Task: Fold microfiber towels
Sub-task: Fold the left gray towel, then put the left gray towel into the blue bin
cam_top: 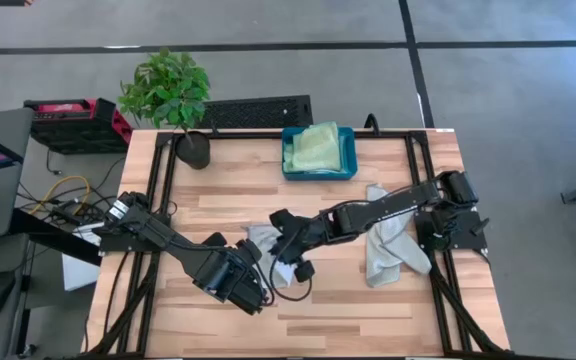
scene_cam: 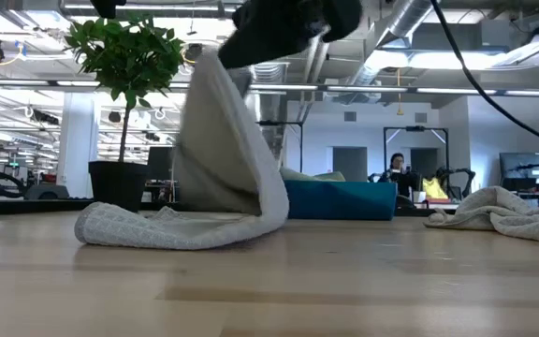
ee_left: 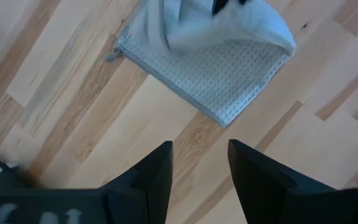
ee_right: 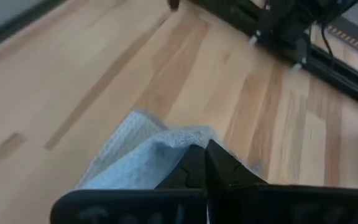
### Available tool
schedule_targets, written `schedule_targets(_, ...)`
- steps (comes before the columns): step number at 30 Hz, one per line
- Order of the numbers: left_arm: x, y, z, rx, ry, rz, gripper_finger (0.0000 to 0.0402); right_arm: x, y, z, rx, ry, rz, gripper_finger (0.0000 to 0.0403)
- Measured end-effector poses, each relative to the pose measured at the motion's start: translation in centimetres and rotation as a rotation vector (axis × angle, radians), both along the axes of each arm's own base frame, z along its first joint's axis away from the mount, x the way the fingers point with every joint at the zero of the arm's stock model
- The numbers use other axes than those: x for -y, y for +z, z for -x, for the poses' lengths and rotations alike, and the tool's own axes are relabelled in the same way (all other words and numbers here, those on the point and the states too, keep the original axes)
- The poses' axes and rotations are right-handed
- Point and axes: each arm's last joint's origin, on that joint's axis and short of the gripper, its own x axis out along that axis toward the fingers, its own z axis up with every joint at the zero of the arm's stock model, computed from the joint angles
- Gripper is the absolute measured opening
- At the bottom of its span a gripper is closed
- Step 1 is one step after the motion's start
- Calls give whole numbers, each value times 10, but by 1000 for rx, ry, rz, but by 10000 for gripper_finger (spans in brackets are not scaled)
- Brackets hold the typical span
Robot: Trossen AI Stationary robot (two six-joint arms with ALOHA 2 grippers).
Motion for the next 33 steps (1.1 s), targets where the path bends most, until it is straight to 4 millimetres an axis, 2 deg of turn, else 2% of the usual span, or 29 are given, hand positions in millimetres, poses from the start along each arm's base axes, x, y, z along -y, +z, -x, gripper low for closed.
schedule_targets(3, 0, 0, 0, 0, 0, 0, 148, 0, -12, -3, -35, -1, 8, 5)
schedule_targets(7, 1, 0, 0, -13, 5, 22, 148, -1, -16, -6, -34, -3, 7, 18)
schedule_targets(9, 1, 0, 0, -13, 5, 22, 148, 0, -24, -2, -94, -6, 24, 29)
schedule_targets(16, 0, 0, 1, -17, 4, 21, 148, -3, -26, -5, -88, -5, 14, 69)
schedule_targets(20, 0, 0, 1, -19, 3, 19, 148, -9, -26, -4, -85, -11, -3, 102)
schedule_targets(26, 0, 0, 1, -21, 0, 18, 148, -12, -24, 0, -102, -99, -13, 172)
schedule_targets(29, 0, 0, 1, -22, 0, 19, 148, -6, -12, 4, -125, -182, -66, 199)
schedule_targets(33, 0, 0, 1, -28, 1, 28, 148, 23, -1, 4, -226, -381, -220, 215)
